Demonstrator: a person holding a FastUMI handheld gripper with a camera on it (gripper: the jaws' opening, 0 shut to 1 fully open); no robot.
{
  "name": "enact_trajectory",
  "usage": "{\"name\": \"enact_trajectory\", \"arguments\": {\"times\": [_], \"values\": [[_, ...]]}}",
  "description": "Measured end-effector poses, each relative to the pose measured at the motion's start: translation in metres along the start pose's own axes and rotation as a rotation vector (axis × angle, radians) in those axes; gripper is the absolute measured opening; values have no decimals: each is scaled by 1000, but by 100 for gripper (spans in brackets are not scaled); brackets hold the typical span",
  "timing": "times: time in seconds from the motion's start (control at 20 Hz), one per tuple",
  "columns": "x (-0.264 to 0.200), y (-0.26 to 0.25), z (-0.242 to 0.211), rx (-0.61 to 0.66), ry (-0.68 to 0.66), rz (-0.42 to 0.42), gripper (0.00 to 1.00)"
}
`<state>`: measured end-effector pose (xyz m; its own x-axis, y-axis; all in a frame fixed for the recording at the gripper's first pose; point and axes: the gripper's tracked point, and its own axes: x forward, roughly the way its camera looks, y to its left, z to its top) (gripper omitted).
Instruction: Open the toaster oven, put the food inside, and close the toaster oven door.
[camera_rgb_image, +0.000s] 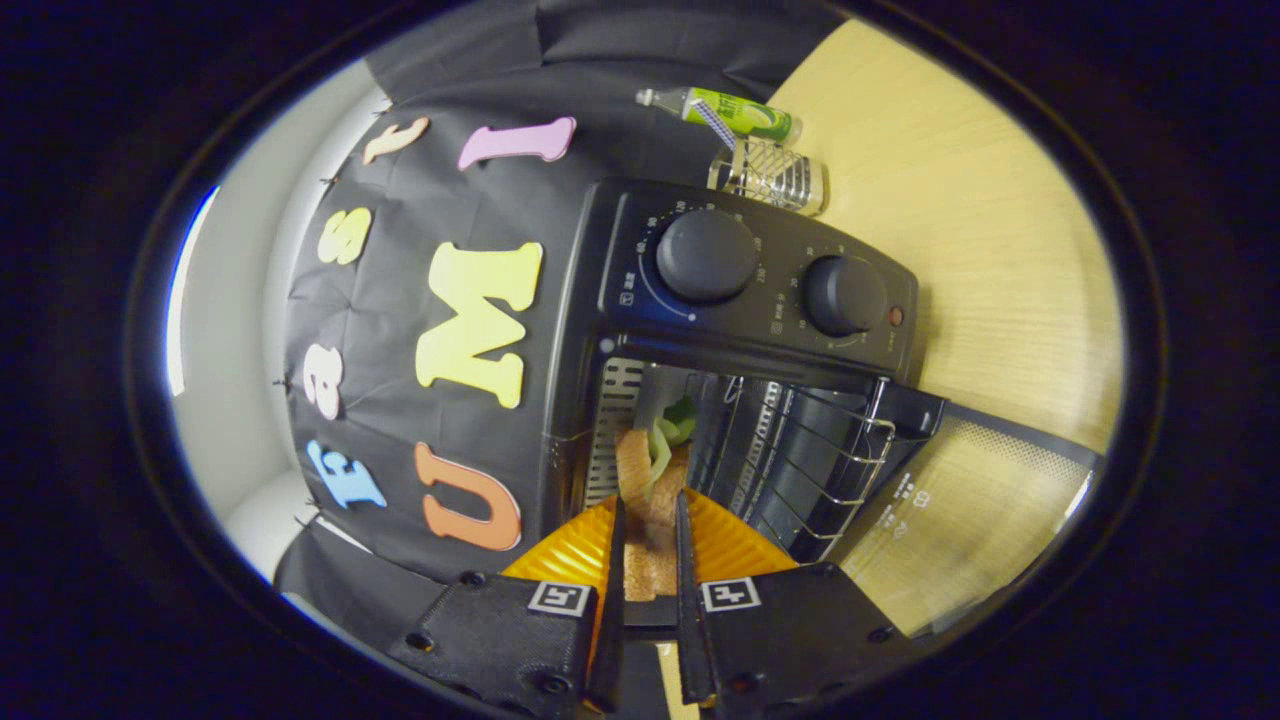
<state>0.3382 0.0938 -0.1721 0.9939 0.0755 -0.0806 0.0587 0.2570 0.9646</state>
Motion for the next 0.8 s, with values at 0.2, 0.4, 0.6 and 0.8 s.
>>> {"name": "enact_trajectory", "arguments": {"times": [0.2,0.4,0.6,0.8], "values": [[3,-1,-1,-33,-60,-4,30],[-5,-12,-27,-80,26,-64,37],[-15,-20,-64,-172,199,-129,58],[-36,-19,-86,-254,320,-123,72]]}}
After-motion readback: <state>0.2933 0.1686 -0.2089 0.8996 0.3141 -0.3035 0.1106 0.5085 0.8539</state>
